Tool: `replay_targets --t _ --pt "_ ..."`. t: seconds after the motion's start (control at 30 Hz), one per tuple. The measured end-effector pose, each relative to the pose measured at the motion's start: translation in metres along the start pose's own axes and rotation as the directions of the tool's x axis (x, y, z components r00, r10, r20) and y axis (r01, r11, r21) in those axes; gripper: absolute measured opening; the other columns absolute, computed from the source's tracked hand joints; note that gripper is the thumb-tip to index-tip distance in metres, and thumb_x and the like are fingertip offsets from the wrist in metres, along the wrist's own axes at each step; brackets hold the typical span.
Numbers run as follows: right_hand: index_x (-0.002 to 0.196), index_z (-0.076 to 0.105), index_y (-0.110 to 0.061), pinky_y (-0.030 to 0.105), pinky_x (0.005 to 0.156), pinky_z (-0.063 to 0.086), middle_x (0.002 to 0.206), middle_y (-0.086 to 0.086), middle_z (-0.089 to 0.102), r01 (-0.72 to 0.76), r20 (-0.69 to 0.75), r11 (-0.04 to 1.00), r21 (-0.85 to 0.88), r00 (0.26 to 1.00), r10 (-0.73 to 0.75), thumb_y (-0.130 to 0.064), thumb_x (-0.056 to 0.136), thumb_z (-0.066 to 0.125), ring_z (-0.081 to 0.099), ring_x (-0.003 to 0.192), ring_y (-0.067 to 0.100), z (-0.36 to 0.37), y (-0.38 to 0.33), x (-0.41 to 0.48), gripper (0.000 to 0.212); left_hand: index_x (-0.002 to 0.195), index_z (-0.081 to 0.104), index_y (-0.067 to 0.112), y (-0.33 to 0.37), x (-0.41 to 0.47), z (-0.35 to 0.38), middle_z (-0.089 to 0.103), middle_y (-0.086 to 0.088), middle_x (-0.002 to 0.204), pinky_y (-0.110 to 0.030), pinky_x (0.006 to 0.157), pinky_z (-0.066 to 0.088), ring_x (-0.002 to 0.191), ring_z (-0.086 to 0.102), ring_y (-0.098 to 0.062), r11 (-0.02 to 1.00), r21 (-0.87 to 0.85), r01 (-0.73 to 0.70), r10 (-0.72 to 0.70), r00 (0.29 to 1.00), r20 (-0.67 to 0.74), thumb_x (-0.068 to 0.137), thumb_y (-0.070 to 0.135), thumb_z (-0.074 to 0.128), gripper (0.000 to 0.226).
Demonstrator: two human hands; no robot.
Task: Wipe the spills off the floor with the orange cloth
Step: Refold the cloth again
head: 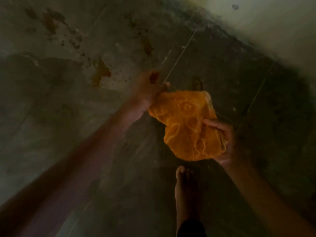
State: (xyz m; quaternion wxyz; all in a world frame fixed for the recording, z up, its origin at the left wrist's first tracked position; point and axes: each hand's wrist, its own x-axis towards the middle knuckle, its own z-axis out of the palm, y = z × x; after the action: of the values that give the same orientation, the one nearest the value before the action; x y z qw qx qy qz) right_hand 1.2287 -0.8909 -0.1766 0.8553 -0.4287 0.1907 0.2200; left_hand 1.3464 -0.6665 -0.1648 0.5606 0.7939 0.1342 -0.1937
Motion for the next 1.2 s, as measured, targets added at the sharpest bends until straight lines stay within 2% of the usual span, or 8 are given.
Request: replay_targets --t 0.07,0.13,0.3,0.4,0.53,0.87,1.07,1.2 --pt "0.110 0.072 -0.032 0.021 0.085 0.057 0.122 -0.017 0.069 0.024 0.021 0.980 0.195 0.999 -0.029 0.018 0.082 0.060 0.065 0.113 0.004 0.012 -0.011 0.015 0.058 0.120 0.058 0.030 -0.013 0.001 0.018 0.060 0.002 0.114 -0.041 0.088 0.055 0.105 0.059 -0.016 0.985 -0.170 -0.016 -0.036 0.955 -0.295 0.087 0.039 0.064 0.035" --pt "0.102 0.077 -0.023 0.032 0.075 0.062 0.112 0.001 0.075 0.040 -0.140 0.986 0.162 0.990 -0.017 -0.006 0.085 0.059 0.073 0.100 0.017 0.017 -0.015 0.021 0.030 0.099 0.062 0.033 -0.014 -0.029 0.038 0.064 -0.006 0.101 -0.053 0.083 0.055 0.096 0.064 -0.026 0.966 -0.260 0.000 -0.107 0.910 -0.400 0.089 0.049 0.056 0.020" --pt "0.088 0.082 -0.024 0.036 0.068 0.062 0.109 0.002 0.077 0.033 -0.124 0.974 0.223 0.992 -0.005 -0.009 0.087 0.046 0.075 0.095 0.019 0.026 -0.052 0.023 0.039 0.112 0.073 0.030 -0.002 -0.043 0.046 0.071 0.001 0.119 -0.039 0.088 0.057 0.109 0.069 -0.017 0.735 -0.514 0.442 -0.199 0.866 0.459 0.089 0.068 0.038 0.056" --pt "0.102 0.079 -0.020 0.039 0.069 0.063 0.112 0.010 0.075 0.026 -0.095 0.992 0.120 0.995 -0.014 -0.029 0.078 0.068 0.075 0.094 0.022 0.022 -0.084 0.026 0.028 0.126 0.065 0.017 0.008 -0.013 0.041 0.066 -0.008 0.129 -0.043 0.097 0.053 0.120 0.062 -0.026 0.783 -0.518 0.344 -0.090 0.887 0.453 0.090 0.047 0.051 0.049" --pt "0.124 0.066 -0.017 0.043 0.073 0.063 0.121 0.011 0.072 0.074 -0.178 0.992 -0.105 0.980 -0.092 -0.056 0.087 0.049 0.073 0.104 0.025 0.014 -0.120 0.038 0.057 0.127 0.060 0.007 0.037 0.009 0.049 0.069 -0.011 0.121 -0.034 0.082 0.056 0.108 0.067 -0.024 0.785 -0.591 0.184 0.051 0.932 0.358 0.086 0.026 0.064 0.045" --pt "0.125 0.060 -0.015 0.040 0.078 0.061 0.113 0.007 0.075 0.224 -0.302 0.865 -0.449 0.873 -0.383 -0.044 0.038 0.097 0.072 0.104 0.027 -0.014 -0.113 0.015 0.098 0.094 0.066 0.016 0.060 -0.021 0.052 0.073 0.003 0.085 -0.020 0.057 0.051 0.074 0.069 -0.007 0.884 -0.464 -0.057 0.199 0.943 0.265 0.092 0.018 0.062 0.004" --pt "0.130 0.057 -0.028 0.038 0.081 0.060 0.115 -0.001 0.068 0.168 -0.188 0.504 -0.847 0.793 -0.579 -0.011 0.064 0.092 0.069 0.100 0.017 -0.026 -0.114 0.002 0.076 0.090 0.067 0.010 0.055 -0.032 0.059 0.052 0.018 0.135 -0.018 0.092 0.047 0.123 0.049 0.008 0.865 -0.110 -0.489 0.485 0.872 -0.062 0.082 0.027 0.077 0.021" --pt "0.093 0.072 -0.031 0.029 0.074 0.042 0.091 -0.002 0.064 0.050 0.018 0.030 -0.998 0.755 -0.655 -0.042 0.070 0.086 0.058 0.082 0.012 -0.025 -0.127 -0.012 0.029 0.098 0.069 0.010 0.064 -0.035 0.057 0.074 -0.001 0.106 -0.044 0.085 0.057 0.100 0.070 -0.016 0.806 -0.150 -0.572 0.584 0.811 0.045 0.088 0.024 0.071 0.017"
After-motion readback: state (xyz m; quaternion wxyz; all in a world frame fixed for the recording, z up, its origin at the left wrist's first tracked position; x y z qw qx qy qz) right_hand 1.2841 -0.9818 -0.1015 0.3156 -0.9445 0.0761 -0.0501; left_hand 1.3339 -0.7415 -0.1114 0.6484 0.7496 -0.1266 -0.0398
